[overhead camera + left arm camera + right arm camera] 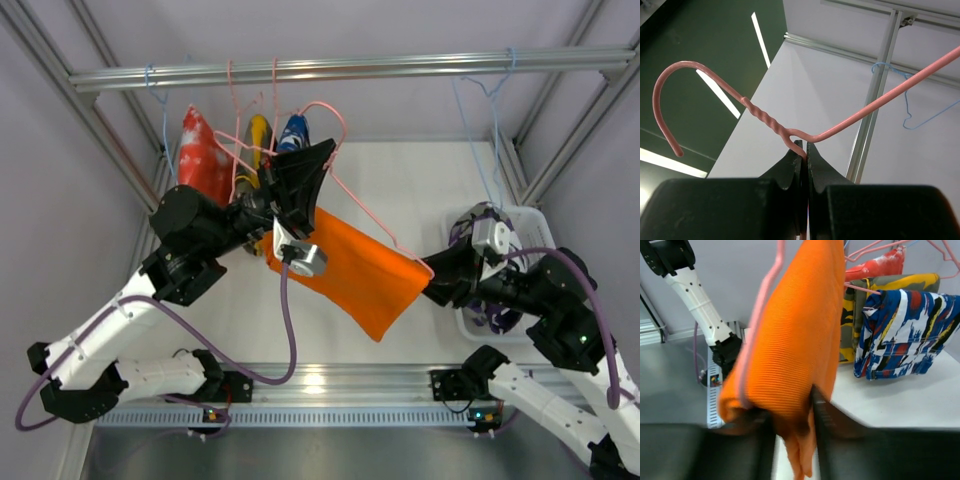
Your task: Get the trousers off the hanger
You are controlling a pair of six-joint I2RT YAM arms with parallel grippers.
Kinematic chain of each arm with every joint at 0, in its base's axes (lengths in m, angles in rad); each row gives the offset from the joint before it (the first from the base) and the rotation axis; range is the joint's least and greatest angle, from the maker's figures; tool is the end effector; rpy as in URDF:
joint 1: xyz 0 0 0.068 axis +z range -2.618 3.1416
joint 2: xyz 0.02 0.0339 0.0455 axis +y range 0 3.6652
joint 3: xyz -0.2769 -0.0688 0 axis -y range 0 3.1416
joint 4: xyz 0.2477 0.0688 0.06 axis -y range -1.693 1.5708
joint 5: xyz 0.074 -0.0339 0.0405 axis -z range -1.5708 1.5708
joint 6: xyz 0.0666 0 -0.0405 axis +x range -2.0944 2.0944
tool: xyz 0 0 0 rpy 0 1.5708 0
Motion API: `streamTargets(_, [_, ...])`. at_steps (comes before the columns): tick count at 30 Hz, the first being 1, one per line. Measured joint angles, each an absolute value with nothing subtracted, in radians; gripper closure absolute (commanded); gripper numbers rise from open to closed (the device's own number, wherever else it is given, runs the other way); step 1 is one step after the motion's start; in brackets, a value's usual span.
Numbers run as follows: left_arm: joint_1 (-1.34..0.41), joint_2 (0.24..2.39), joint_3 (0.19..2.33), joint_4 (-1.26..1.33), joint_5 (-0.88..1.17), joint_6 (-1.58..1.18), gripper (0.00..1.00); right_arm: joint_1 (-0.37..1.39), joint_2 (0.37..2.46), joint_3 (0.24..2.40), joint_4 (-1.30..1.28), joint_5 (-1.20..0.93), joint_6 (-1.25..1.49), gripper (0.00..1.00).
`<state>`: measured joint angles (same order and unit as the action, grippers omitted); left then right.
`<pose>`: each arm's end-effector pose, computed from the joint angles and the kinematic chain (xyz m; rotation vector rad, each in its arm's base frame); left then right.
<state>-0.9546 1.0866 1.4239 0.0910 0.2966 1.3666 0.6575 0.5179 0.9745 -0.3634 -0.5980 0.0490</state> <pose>0.1172 -0.1991 0.5544 1.1453 0.2106 0.1951 0.0592 0.0931 0.4257 -0.9308 1.2751 1.0004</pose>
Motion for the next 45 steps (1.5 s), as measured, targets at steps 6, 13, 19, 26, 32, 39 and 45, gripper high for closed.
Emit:
streamTargets(6, [-0.949, 1.087, 1.428, 0.074, 0.279, 1.318, 1.00, 0.657, 0.517, 0.950, -0.332, -0.556, 0.035, 1.00])
streamTargets(13, [-0.948, 0.998, 1.367, -0.023, 0.281, 1.319, 1.00, 0.657, 0.514, 0.968, -0.339, -0.471, -0.031, 1.00])
streamTargets(19, [-0.951, 0.940, 1.330, -0.062, 0.299, 1.319, 1.00, 0.657, 0.536, 1.055, -0.371, -0.413, -0.139, 1.00])
streamTargets(26, [-0.957, 0.881, 1.214, -0.070, 0.379, 1.359, 1.00, 0.657, 0.509, 1.091, -0.439, -0.369, -0.210, 1.00])
streamTargets(32, [-0.958, 0.865, 1.103, -0.083, 0.492, 1.465, 1.00, 0.656, 0.573, 1.166, -0.451, -0.370, -0.200, 1.00])
streamTargets(39, [-0.958, 0.907, 1.028, -0.094, 0.600, 1.562, 1.00, 0.651, 0.649, 1.246, -0.430, -0.369, -0.141, 1.00])
streamTargets(45, [-0.957, 0.932, 0.992, -0.099, 0.653, 1.599, 1.00, 0.651, 0.706, 1.332, -0.403, -0.353, -0.080, 1.00])
